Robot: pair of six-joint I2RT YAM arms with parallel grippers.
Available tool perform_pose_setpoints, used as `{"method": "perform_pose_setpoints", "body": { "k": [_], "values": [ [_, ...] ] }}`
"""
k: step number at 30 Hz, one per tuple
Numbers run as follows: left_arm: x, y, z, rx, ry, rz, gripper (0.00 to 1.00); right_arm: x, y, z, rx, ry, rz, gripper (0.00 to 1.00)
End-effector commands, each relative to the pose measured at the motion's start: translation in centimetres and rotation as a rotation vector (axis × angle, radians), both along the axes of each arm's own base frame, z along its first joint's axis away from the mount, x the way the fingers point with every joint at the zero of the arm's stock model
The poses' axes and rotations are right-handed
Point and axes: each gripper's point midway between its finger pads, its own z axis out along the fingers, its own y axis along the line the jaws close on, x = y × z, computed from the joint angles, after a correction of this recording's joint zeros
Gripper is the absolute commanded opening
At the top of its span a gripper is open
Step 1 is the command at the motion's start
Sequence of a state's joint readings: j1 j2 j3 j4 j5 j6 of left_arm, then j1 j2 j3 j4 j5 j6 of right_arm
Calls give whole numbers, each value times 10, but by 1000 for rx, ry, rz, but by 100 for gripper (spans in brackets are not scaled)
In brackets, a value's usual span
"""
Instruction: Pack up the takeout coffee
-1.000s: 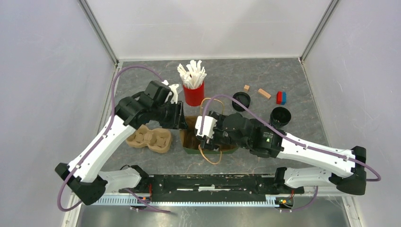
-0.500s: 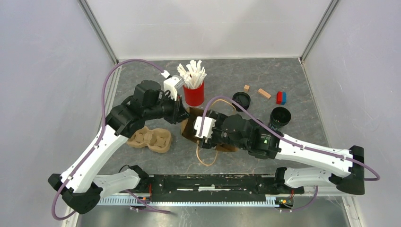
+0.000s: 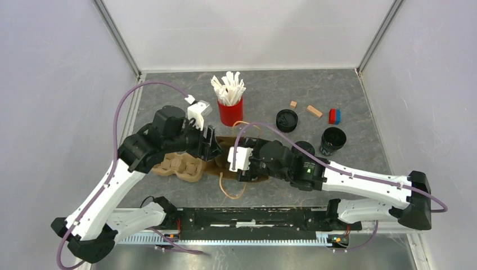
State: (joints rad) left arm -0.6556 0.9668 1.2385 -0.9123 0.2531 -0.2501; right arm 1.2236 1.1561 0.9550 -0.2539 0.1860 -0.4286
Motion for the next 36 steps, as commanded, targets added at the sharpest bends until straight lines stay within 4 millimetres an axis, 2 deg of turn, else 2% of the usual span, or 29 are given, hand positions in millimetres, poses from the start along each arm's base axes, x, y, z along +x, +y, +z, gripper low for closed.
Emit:
{"method": "perform_pose_setpoints", "body": {
  "k": [1, 7, 14, 18, 21, 31, 36],
  "values": [
    [-15, 16, -4, 8, 68, 76, 70, -7, 3, 2, 14, -21, 25, 82],
    [-28, 36, -13, 68, 138, 143, 73, -15, 4, -11, -39, -21, 39, 82],
    [-48, 43, -8, 8, 204, 202, 73, -22, 10, -18, -43, 6, 30, 82],
    [-56, 46, -22, 11, 243, 213, 69, -23, 10, -20, -28, 8, 22, 82],
    [-54, 45, -31, 20, 242, 206, 56, -24, 12, -20, -26, 4, 38, 82],
    [-40, 29, -33, -41, 164, 149, 13, -26, 22, -9, -62, -73, 133, 83],
    [-30, 17, -21, -86, 54, 69, 6, -23, 29, 1, -88, -132, 173, 83]
  ]
}}
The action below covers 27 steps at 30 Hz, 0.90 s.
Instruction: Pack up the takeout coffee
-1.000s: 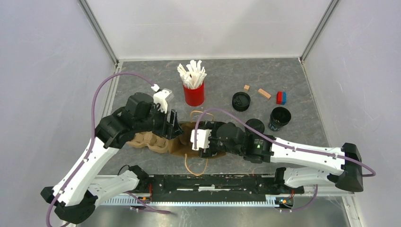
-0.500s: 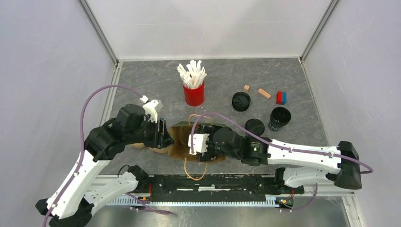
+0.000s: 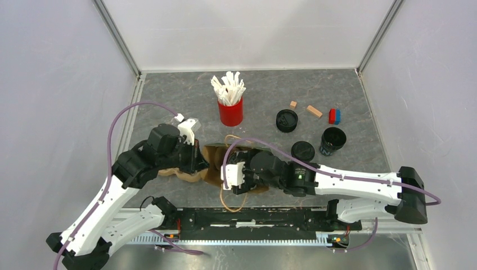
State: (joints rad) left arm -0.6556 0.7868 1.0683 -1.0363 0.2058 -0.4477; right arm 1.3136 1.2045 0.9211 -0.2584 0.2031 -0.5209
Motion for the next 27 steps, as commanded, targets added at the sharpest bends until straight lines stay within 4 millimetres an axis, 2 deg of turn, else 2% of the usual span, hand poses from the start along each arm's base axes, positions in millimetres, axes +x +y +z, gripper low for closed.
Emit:
{"method": "perform_pose_setpoints", "body": {
  "k": [1, 6, 9, 13, 17, 22, 27],
  "values": [
    [17, -22, 27, -101, -176, -104, 5, 3, 19, 34, 38, -82, 65, 83],
    [22, -38, 29, -142, -211, -172, 3, 8, 27, 43, 32, -119, 69, 83],
    [22, -42, 23, -155, -215, -198, 3, 11, 28, 41, 24, -144, 77, 84],
    [23, -35, 15, -125, -209, -162, 4, 16, 26, 23, -25, -171, 73, 84],
    [19, -27, 6, -100, -178, -135, 11, 21, 21, 13, -22, -186, 74, 84],
    [11, -28, 2, -114, -148, -147, 15, 24, 14, -8, -70, -188, 121, 84],
    [6, -29, -6, -108, -123, -173, 12, 24, 15, -19, -103, -189, 155, 84]
  ]
}}
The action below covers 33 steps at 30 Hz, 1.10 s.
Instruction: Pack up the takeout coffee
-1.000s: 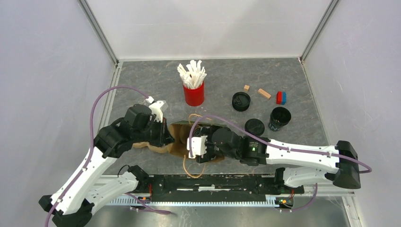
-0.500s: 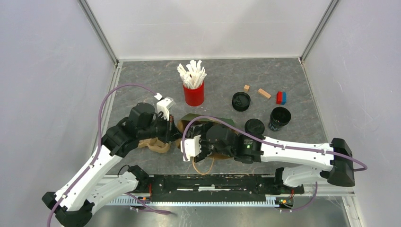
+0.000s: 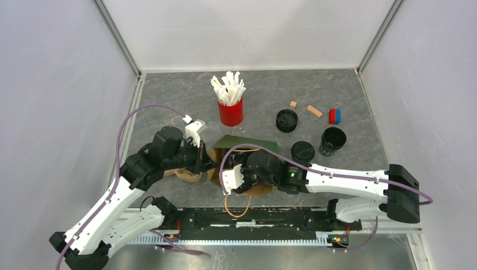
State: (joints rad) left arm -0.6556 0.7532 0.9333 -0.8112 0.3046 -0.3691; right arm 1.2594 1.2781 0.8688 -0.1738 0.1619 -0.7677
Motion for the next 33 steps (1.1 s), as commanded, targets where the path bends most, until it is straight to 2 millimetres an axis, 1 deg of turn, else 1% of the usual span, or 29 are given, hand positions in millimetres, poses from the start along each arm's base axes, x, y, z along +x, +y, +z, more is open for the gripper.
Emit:
{"method": "perform_pose_setpoints", "body": {
  "k": [1, 5, 10, 14, 21, 27, 28, 29, 31, 33],
  "values": [
    [-4, -5, 1, -18, -10, -53, 11, 3, 13, 8, 25, -34, 45, 84],
    [-3, -12, 9, -61, 2, -51, 6, 9, 16, 5, 14, -35, 32, 84],
    [-4, -19, 18, -130, 11, -41, 5, 17, 18, -4, 5, -23, 8, 84],
    [-5, -19, 20, -142, 19, -31, 5, 23, 20, -4, 5, -42, -1, 84],
    [-7, -20, 18, -154, 50, -22, 5, 31, 19, -12, -25, -64, -23, 84],
    [-9, -17, 9, -143, 83, 4, 4, 30, 18, -8, 20, -73, -25, 83],
    [-8, -15, 7, -128, 90, 14, 5, 30, 20, -1, 53, -80, -19, 83],
    [-7, -14, 6, -118, 90, 23, 10, 28, 20, 1, 68, -81, -12, 83],
    [-4, -9, 6, -94, 88, 52, 18, 26, 18, 4, 79, -77, -8, 83],
    [-2, -6, 7, -75, 81, 71, 25, 24, 15, 1, 73, -71, -7, 83]
  ]
}}
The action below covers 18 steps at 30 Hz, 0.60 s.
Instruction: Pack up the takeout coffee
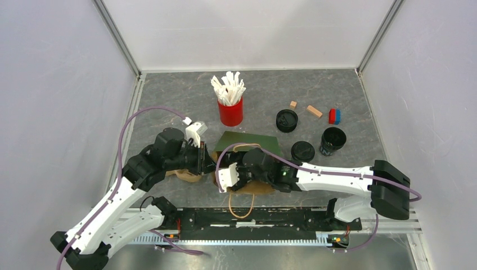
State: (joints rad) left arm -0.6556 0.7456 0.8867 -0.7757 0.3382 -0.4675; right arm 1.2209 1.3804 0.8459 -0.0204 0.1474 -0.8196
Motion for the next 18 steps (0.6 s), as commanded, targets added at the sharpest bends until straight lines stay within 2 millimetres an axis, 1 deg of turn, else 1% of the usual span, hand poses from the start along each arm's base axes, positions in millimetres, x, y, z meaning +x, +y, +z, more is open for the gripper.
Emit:
{"method": "perform_pose_setpoints", "body": {
  "k": [1, 2, 6, 7, 9, 15, 18],
  "values": [
    [5, 3, 15, -13, -7, 50, 28, 3, -4, 17, 58, -25, -9, 84],
    [6, 5, 14, -4, -14, 64, 31, 3, -5, 17, 59, -21, -12, 83],
    [10, 15, 15, 16, -35, 121, 36, 2, -5, 23, 79, -21, -17, 83],
    [11, 17, 16, 13, -45, 130, 39, 2, -4, 24, 81, -20, -17, 83],
    [10, 18, 19, 3, -51, 141, 42, 3, -3, 25, 83, -21, -19, 83],
    [2, 18, 16, -28, -37, 132, 42, 2, -2, 29, 93, -16, -17, 83],
    [2, 15, 17, -43, -42, 122, 36, 1, 1, 33, 107, -12, -9, 83]
  ]
}}
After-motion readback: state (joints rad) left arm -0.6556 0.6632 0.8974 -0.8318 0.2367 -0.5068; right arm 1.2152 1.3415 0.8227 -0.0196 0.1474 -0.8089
